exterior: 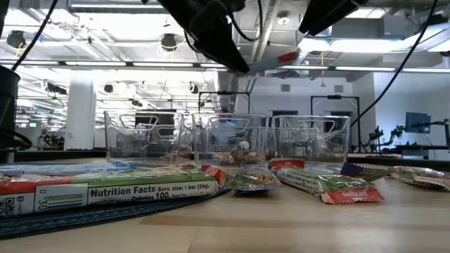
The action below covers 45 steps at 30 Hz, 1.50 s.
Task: Pick and place Granola Bars by type
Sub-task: Put the red granola bar into the left transparent bin
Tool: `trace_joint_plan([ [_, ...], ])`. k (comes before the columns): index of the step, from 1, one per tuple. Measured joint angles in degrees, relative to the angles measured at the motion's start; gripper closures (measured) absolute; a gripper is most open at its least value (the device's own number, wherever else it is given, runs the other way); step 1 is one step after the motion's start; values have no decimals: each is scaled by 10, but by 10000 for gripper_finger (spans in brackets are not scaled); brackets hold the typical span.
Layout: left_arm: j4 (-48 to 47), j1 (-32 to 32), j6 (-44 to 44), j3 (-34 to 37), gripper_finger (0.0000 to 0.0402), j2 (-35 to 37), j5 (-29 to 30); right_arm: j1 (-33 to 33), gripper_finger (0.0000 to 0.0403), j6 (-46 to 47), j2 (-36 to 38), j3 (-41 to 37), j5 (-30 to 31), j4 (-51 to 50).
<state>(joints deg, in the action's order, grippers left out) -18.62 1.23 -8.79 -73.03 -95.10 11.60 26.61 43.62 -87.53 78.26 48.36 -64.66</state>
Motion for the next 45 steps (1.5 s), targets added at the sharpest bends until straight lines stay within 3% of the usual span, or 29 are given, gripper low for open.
trace_joint_plan([
  [10, -172, -79, 64, -7, 292, 59, 145, 0, 148, 1, 0, 0, 8, -1],
  [22, -336, -186, 189, -7, 292, 65, 223, 1, 148, 4, 0, 0, 12, -1],
  [29, -415, -251, 282, -4, 292, 65, 212, 13, 148, 14, 0, 0, 13, -6],
  [33, -422, -274, 311, 11, 292, 65, 164, 15, 148, 15, 0, 0, 13, -10],
  [45, -394, -278, 351, 68, 292, 59, 107, 14, 148, 15, 0, 0, 13, -14],
])
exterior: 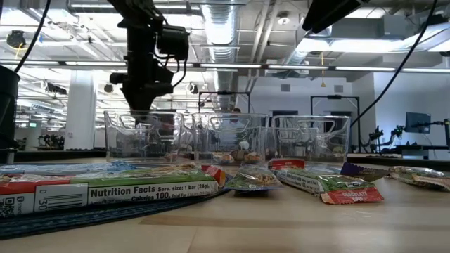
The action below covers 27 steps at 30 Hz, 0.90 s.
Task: Pick and place Granola Bars by type
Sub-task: Put the red granola bar into the left transparent bin
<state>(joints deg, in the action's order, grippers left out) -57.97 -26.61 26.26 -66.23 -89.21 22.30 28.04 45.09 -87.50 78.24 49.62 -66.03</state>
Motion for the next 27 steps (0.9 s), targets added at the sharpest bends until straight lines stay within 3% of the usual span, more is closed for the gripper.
trace_joint_plan([
  [7, 27, 1, 1, 9, 283, 0, -10, 0, 148, 0, 0, 0, -1, 0],
  [20, 41, 1, -4, 9, 197, 0, -31, 0, 148, 0, 0, 0, -3, 0],
  [27, 63, 29, -73, -5, 188, 0, -92, -1, 148, -38, 1, -9, -74, 11],
])
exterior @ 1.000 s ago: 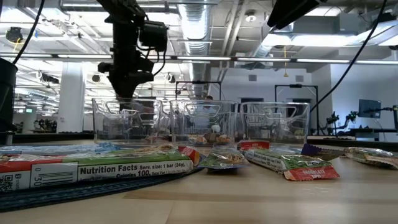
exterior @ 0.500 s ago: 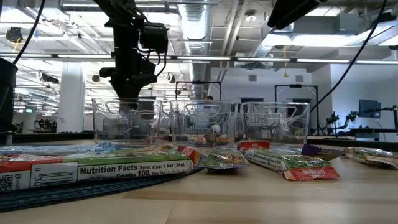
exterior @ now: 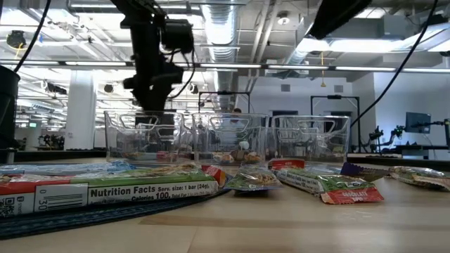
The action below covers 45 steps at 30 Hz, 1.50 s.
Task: Pick and place Granola Bars by type
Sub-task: Put the red granola bar into the left transparent bin
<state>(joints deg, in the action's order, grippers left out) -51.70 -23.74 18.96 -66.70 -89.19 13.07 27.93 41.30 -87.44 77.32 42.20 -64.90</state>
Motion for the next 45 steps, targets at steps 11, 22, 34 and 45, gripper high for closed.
trace_joint_plan([
  [11, 78, 124, -156, -38, 188, 24, -66, -2, 148, -96, 0, -97, -128, 241],
  [22, 86, 132, -160, -34, 188, 19, 4, -88, 148, -331, -112, -137, -482, 588],
  [34, 78, 116, -147, -34, 188, 21, 44, -58, 148, -399, -282, -77, -497, 720],
  [45, 91, 116, -147, -34, 188, 21, 55, -47, 148, -400, -348, -27, -466, 702],
])
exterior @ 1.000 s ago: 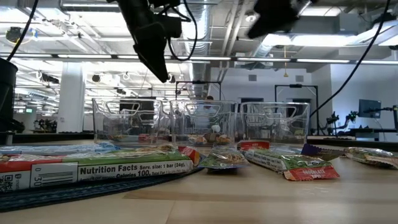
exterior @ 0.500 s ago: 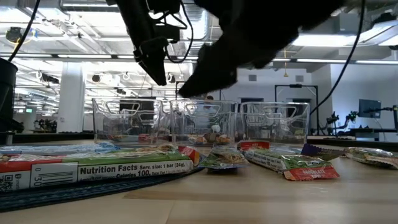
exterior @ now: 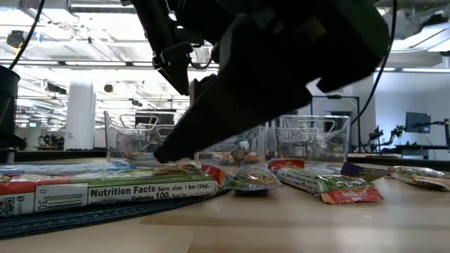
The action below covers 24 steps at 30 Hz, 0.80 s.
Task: Pick and place Granola Bars by type
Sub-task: Put the red granola bar into the left transparent bin
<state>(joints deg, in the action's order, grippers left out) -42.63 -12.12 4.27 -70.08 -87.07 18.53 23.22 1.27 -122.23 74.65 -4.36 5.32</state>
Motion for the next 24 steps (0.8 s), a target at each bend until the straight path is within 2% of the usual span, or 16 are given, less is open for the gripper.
trace_joint_plan([
  [14, 1, 0, 0, 0, 188, 0, 0, 1, 158, -12, -28, 3, 3, -7],
  [18, 1, 0, 0, 0, 188, 0, 0, 2, 195, -1, -28, 2, 8, -14],
  [24, 1, 0, 0, 0, 188, 0, 1, 2, 288, 2, -24, 1, 4, -22],
])
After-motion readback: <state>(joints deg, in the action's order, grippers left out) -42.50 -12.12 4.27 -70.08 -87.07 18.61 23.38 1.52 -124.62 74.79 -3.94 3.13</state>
